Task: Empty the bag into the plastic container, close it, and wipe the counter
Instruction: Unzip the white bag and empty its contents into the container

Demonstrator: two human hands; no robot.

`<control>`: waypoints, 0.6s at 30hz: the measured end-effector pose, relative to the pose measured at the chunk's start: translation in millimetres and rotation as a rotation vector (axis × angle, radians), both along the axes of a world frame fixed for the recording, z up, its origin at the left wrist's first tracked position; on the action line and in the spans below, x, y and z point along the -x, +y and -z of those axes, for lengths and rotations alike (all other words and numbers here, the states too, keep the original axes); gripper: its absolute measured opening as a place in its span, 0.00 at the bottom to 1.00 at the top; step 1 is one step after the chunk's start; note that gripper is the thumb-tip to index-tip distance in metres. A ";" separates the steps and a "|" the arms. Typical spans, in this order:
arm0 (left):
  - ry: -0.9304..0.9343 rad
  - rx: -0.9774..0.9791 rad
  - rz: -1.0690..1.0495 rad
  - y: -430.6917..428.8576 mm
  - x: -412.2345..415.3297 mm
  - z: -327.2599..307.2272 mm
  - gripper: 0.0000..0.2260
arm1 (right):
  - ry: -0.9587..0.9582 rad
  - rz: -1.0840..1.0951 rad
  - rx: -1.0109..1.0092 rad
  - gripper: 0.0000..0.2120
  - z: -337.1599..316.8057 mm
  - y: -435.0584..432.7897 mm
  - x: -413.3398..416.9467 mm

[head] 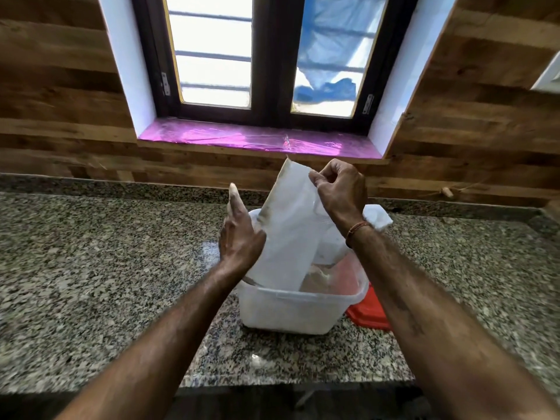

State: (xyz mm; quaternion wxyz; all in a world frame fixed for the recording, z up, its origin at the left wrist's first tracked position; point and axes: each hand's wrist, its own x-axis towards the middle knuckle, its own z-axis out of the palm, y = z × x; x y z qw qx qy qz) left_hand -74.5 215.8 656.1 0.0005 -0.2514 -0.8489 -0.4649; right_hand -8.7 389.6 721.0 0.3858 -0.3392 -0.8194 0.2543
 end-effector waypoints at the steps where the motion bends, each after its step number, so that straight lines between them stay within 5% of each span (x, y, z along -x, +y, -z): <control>1: 0.038 -0.036 0.033 3.8 -4.5 -0.4 0.39 | -0.001 -0.006 -0.003 0.15 1.6 -1.2 0.4; 5: -0.012 0.200 0.145 10.8 -9.5 14.8 0.33 | -0.059 -0.018 -0.049 0.14 11.5 -6.8 -0.7; 9: 0.046 -0.019 0.047 6.5 -10.6 21.8 0.39 | -0.047 0.008 -0.095 0.13 13.6 -4.6 -1.6; 11: 0.008 0.063 0.161 8.4 -11.9 24.3 0.31 | -0.062 -0.003 -0.115 0.12 15.1 -7.4 -0.2; 15: 0.013 0.046 0.046 10.0 -10.6 22.4 0.37 | -0.055 -0.041 -0.155 0.12 20.3 -15.2 2.0; 18: -0.092 -0.167 0.068 12.0 -4.8 9.4 0.21 | -0.104 -0.127 -0.234 0.12 22.9 -24.1 2.1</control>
